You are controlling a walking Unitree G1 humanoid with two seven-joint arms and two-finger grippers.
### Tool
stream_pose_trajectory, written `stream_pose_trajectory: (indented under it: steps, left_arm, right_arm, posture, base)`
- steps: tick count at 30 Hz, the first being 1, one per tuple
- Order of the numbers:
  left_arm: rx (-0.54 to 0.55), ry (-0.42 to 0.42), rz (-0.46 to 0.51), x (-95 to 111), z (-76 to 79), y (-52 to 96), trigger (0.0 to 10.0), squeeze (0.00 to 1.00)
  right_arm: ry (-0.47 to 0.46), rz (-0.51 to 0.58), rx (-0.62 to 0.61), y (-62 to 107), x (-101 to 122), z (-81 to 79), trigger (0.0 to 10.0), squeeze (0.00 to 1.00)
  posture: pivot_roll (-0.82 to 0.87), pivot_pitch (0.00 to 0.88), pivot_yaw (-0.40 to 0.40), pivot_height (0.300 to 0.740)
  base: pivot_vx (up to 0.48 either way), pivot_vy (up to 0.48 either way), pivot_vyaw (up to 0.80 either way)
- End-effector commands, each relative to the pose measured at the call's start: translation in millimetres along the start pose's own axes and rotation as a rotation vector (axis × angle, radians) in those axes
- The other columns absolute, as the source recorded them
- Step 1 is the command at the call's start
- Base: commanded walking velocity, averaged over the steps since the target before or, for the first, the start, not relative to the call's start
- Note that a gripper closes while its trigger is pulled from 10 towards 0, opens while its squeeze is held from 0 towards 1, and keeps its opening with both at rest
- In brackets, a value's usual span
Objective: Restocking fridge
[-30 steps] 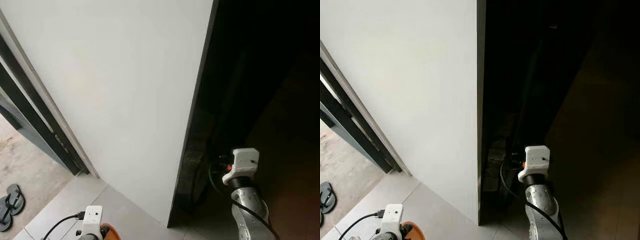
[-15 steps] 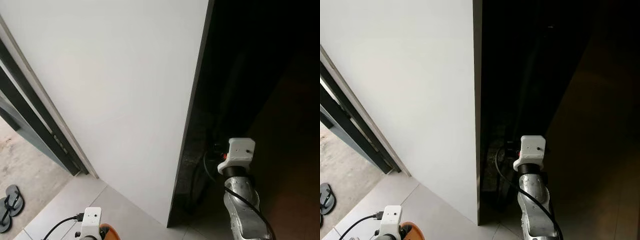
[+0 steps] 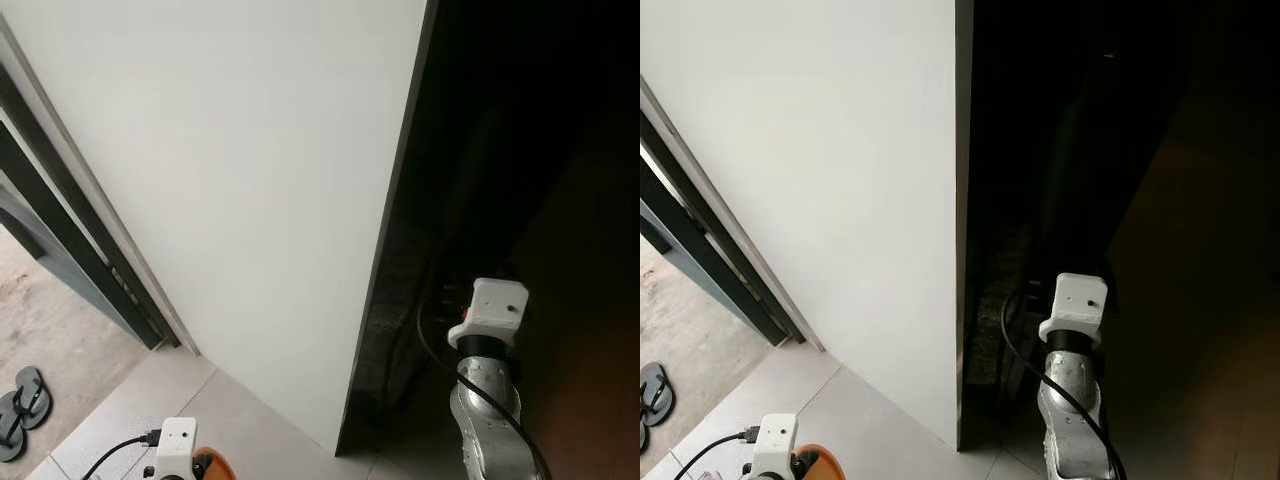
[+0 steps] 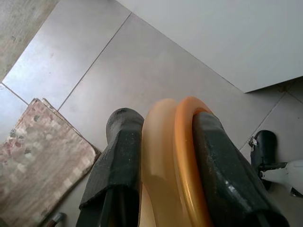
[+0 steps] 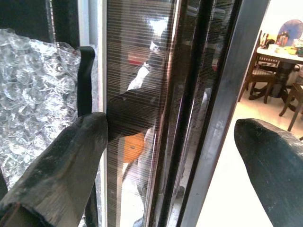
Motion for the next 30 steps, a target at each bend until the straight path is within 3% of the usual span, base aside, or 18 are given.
stream_pose_trajectory:
  steps: [1, 4, 9, 12, 13, 14, 16, 17, 22, 27, 28, 30]
  left_arm:
    - [0.009, -0.008, -0.104, -27, -3.3, 5.3, 10.0, 0.00]
    - [0.009, -0.008, -0.103, -26, -3.3, 5.3, 10.0, 0.00]
    - [0.003, -0.016, -0.104, -27, -2.5, 5.4, 10.0, 0.00]
    - [0.003, -0.017, -0.107, -28, -2.5, 5.5, 10.0, 0.00]
    - [0.003, -0.017, -0.107, -28, -2.5, 5.5, 10.0, 0.00]
    - [0.003, -0.017, -0.108, -28, -2.3, 5.5, 10.0, 0.00]
    - [0.003, -0.016, -0.109, -28, -2.1, 5.6, 10.0, 0.00]
    - [0.003, -0.014, -0.109, -28, -1.9, 5.6, 10.0, 0.00]
    - [-0.001, -0.015, -0.112, -28, -0.8, 5.5, 10.0, 0.00]
    - [-0.003, -0.015, -0.110, -27, 0.1, 4.8, 10.0, 0.00]
    - [-0.002, -0.012, -0.105, -24, 0.5, 4.0, 10.0, 0.00]
    - [-0.002, -0.011, -0.103, -23, 0.5, 3.7, 10.0, 0.00]
  right_arm:
    - [0.003, -0.002, -0.071, -2.7, -1, 17.7, 10.0, 0.00]
    - [0.006, -0.002, -0.076, -2.9, -1, 18.9, 10.0, 0.00]
    - [0.067, -0.032, -0.223, 2.7, -10, 52.4, 10.0, 0.00]
    - [0.013, -0.160, -0.460, 19.7, -39, 108.5, 10.0, 0.00]
    - [0.013, -0.160, -0.460, 19.7, -39, 108.5, 10.0, 0.00]
    - [0.026, -0.207, -0.518, 29.1, -51, 126.5, 10.0, 0.00]
    - [0.033, -0.243, -0.562, 37.1, -60, 140.1, 10.0, 0.00]
    - [0.019, -0.297, -0.626, 48.9, -72, 156.4, 10.0, 0.00]
    - [0.018, -0.407, -0.714, 74.1, -99, 182.2, 10.0, 0.00]
    - [0.002, -0.493, -0.693, 86.1, -122, 181.2, 10.0, 0.00]
    - [-0.003, -0.558, -0.641, 91.8, -138, 173.5, 10.0, 0.00]
    - [-0.036, -0.596, -0.584, 92.6, -148, 163.7, 10.0, 0.00]
  posture:
    - [-0.07, 0.044, 0.004, 0.740]
    - [-0.07, 0.044, 0.004, 0.740]
    - [-0.08, 0.046, 0.004, 0.740]
    - [-0.08, 0.048, 0.002, 0.740]
    - [-0.08, 0.048, 0.002, 0.740]
    - [-0.08, 0.049, -0.002, 0.740]
    - [-0.08, 0.049, -0.003, 0.740]
    - [-0.08, 0.050, -0.005, 0.740]
    - [-0.09, 0.051, -0.006, 0.740]
    - [-0.09, 0.049, -0.011, 0.740]
    - [-0.09, 0.048, -0.012, 0.740]
    - [-0.09, 0.047, -0.013, 0.740]
  base:
    - [0.000, 0.000, 0.00]
    - [0.000, 0.000, 0.00]
    - [0.000, 0.000, 0.00]
    - [0.000, 0.000, 0.00]
    - [0.000, 0.000, 0.00]
    - [0.000, 0.000, 0.00]
    - [0.000, 0.000, 0.00]
    - [0.000, 0.000, 0.00]
    - [0.000, 0.000, 0.00]
    - [0.000, 0.000, 0.00]
    - [0.000, 0.000, 0.00]
    - [0.000, 0.000, 0.00]
Point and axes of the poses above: a point about 5 cm out from each wrist's last joint towards the gripper, its own y axis pointing back from the gripper into the wrist, its own x axis along the axis of the wrist's last joint, z = x × y, the point moved 3 cm from there along -y, pointing out of the wrist towards the gripper, and after that the axes turned 8 degrees about y, right-handed, at the moved point
